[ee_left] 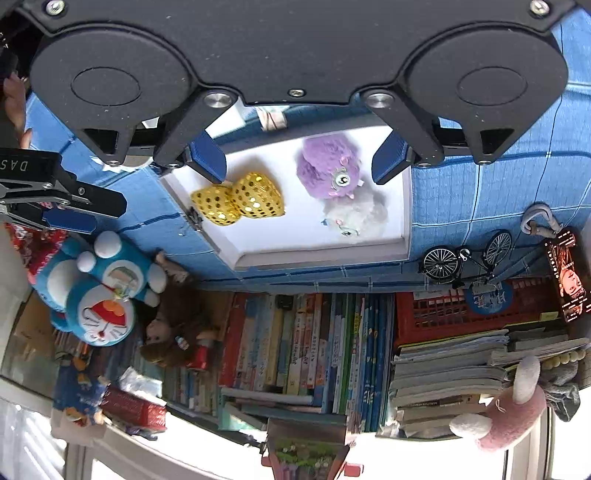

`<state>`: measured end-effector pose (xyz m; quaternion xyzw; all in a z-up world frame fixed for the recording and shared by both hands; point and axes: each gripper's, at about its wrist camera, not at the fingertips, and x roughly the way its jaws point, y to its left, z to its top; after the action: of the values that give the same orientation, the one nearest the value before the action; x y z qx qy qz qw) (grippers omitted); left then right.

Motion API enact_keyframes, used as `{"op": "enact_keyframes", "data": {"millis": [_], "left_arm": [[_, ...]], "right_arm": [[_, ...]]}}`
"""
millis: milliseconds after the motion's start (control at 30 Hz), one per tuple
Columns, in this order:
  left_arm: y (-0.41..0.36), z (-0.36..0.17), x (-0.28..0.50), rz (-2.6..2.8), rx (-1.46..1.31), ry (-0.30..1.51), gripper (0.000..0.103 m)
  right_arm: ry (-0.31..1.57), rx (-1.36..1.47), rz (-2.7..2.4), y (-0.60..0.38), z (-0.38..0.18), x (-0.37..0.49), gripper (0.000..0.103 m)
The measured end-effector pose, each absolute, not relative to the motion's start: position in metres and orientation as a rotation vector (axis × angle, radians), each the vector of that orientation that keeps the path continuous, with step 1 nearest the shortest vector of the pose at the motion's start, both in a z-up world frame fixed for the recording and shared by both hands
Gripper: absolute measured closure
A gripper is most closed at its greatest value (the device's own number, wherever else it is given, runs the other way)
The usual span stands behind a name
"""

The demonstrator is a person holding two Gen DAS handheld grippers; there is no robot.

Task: Organize soft objects
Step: 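Open both grippers over the tray and withdraw them to the table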

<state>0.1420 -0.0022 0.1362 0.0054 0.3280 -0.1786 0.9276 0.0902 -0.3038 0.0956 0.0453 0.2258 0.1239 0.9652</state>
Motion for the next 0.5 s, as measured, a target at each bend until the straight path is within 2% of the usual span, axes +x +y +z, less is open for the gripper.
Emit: {"op": "enact_keyframes", "data": {"millis": [233, 500], "left_arm": [[0.016, 0.129, 0.098, -0.376, -0.049, 0.618, 0.015], [0.042, 0.105, 0.052, -0.345, -0.118, 0.540, 0.009]], "right_arm": [[0.353, 0.024, 0.249, -0.302, 0.089, 0.048, 0.002], [0.238, 0.018, 0.168, -0.302, 0.060, 0.011, 0.000]]}}
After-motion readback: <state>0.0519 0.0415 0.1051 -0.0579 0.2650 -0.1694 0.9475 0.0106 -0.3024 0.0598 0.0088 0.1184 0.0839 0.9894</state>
